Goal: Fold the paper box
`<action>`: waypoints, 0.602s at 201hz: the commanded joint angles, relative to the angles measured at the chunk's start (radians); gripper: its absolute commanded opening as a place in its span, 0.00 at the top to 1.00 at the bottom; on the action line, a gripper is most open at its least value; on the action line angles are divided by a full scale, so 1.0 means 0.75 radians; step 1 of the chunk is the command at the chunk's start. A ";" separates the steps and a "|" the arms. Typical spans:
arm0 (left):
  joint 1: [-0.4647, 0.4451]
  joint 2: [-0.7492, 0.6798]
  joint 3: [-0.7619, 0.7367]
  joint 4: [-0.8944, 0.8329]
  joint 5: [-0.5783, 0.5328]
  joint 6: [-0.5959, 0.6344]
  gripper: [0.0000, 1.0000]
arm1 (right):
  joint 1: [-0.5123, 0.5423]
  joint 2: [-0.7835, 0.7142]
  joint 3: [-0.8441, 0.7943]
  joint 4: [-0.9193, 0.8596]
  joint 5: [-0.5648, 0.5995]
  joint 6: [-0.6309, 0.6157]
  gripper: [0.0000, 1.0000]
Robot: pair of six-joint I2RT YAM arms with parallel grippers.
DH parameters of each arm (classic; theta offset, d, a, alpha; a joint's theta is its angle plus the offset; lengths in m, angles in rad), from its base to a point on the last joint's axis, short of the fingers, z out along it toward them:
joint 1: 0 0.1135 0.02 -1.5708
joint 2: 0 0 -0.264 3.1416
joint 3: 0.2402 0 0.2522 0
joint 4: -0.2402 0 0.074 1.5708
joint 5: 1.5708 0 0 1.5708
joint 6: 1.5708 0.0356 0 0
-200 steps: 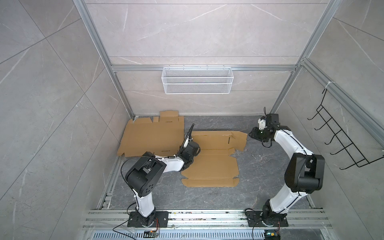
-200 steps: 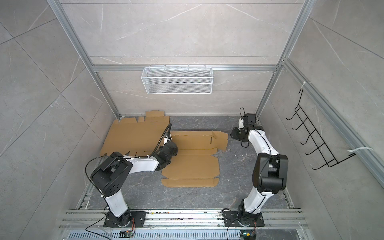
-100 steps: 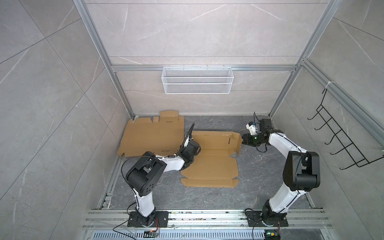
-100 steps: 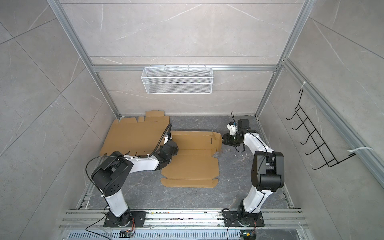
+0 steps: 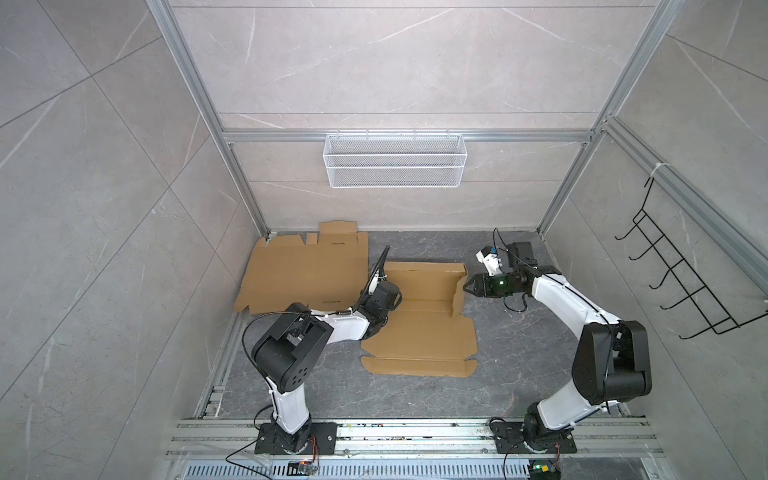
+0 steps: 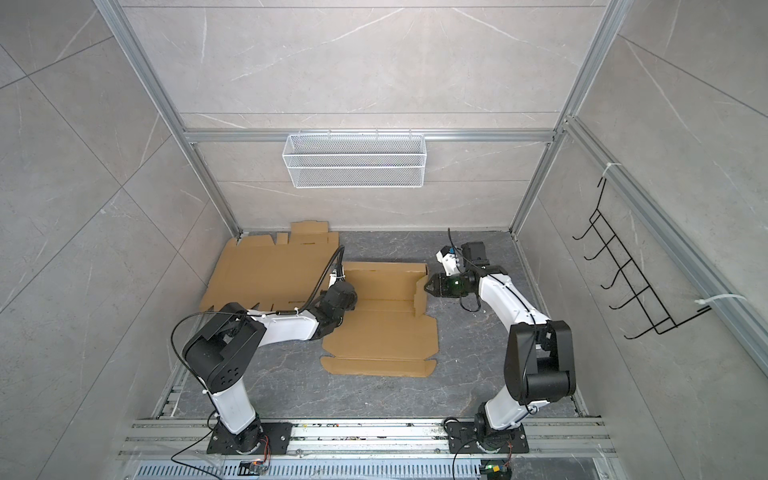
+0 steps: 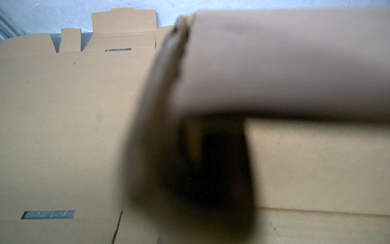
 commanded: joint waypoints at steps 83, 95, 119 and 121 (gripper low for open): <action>-0.004 0.069 0.010 -0.138 0.097 0.002 1.00 | 0.191 -0.057 -0.176 0.516 0.446 -0.027 0.48; -0.004 0.067 0.013 -0.144 0.096 0.010 1.00 | 0.208 -0.050 -0.197 0.578 0.474 -0.043 0.48; -0.004 0.067 0.021 -0.153 0.097 0.024 1.00 | 0.245 -0.030 -0.226 0.681 0.533 -0.072 0.49; -0.004 0.066 0.023 -0.153 0.097 0.025 1.00 | 0.249 -0.029 -0.230 0.687 0.536 -0.074 0.49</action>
